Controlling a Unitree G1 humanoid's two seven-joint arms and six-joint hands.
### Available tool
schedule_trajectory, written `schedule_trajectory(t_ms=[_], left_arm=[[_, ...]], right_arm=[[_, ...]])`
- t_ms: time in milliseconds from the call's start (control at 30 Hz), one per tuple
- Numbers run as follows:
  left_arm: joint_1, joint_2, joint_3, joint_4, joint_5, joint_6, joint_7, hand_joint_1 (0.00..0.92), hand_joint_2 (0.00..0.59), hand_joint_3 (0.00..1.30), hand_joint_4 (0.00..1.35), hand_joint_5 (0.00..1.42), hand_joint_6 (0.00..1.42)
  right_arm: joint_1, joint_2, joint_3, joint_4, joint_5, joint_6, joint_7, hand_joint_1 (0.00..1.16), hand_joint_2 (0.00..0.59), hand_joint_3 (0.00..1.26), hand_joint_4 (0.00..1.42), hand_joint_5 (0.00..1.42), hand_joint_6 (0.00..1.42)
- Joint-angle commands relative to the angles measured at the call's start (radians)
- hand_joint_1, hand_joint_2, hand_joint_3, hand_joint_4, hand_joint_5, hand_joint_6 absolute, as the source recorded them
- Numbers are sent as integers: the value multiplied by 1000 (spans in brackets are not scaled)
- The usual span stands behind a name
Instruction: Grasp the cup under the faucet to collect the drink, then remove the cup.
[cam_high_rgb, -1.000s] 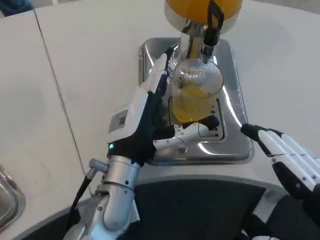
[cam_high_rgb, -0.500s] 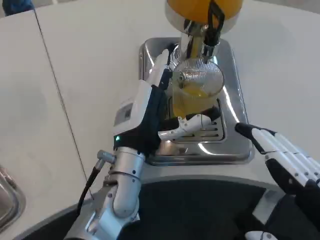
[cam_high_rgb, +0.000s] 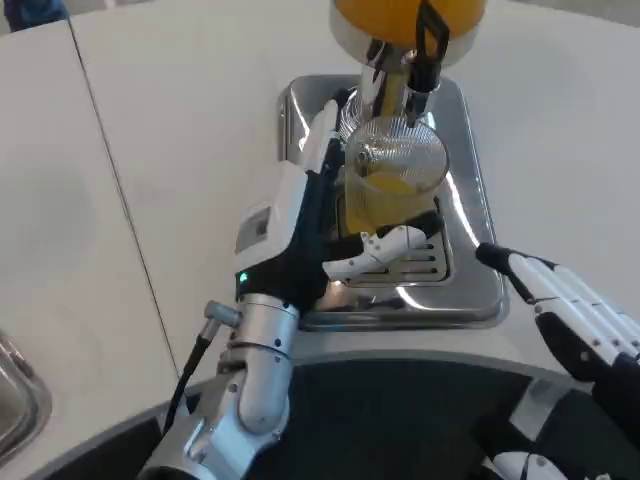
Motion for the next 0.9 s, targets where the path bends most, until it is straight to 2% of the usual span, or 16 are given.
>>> schedule_trajectory(t_ms=[33, 233, 467, 567, 667, 733, 767, 833, 900], left_arm=[[-25, -14, -29, 17, 32, 4, 38, 405, 52, 0, 0, 284, 324], [-43, -38, -44, 35, 53, 44, 80, 421, 51, 0, 0, 321, 363], [-79, -72, -59, 74, 62, 116, 153, 455, 55, 42, 111, 490, 664], [-88, -82, -66, 87, 70, 139, 175, 476, 52, 111, 205, 607, 877], [-89, -95, -68, 93, 73, 161, 194, 495, 45, 226, 352, 774, 1113], [-86, -117, -76, 88, 90, 200, 234, 509, 34, 363, 527, 943, 1322], [-84, -125, -81, 85, 97, 215, 251, 540, 31, 490, 654, 1058, 1404], [-82, -137, -92, 80, 107, 236, 291, 581, 38, 732, 940, 1252, 1424], [-78, -146, -91, 79, 102, 235, 320, 597, 44, 931, 1144, 1391, 1424]], right_arm=[[1, 1, 4, -16, -4, 22, 9, 308, 431, 0, 0, 2, 60], [-1, 8, 19, -19, -10, 42, 8, 312, 430, 0, 0, 13, 75], [2, 20, 33, -19, -14, 53, 7, 313, 430, 1, 0, 19, 78], [-1, 20, 27, -18, -11, 62, 6, 314, 430, 3, 0, 22, 79], [-4, 17, 19, -12, -5, 68, 6, 314, 430, 3, 0, 23, 85], [-5, 15, 15, -8, -2, 70, 7, 315, 430, 4, 0, 24, 88], [-6, 13, 15, -5, -1, 71, 8, 315, 430, 4, 0, 24, 89], [-10, 12, 15, -2, 1, 76, 9, 315, 430, 4, 0, 24, 90], [-11, 10, 15, -2, 0, 79, 10, 315, 430, 4, 0, 24, 91]])
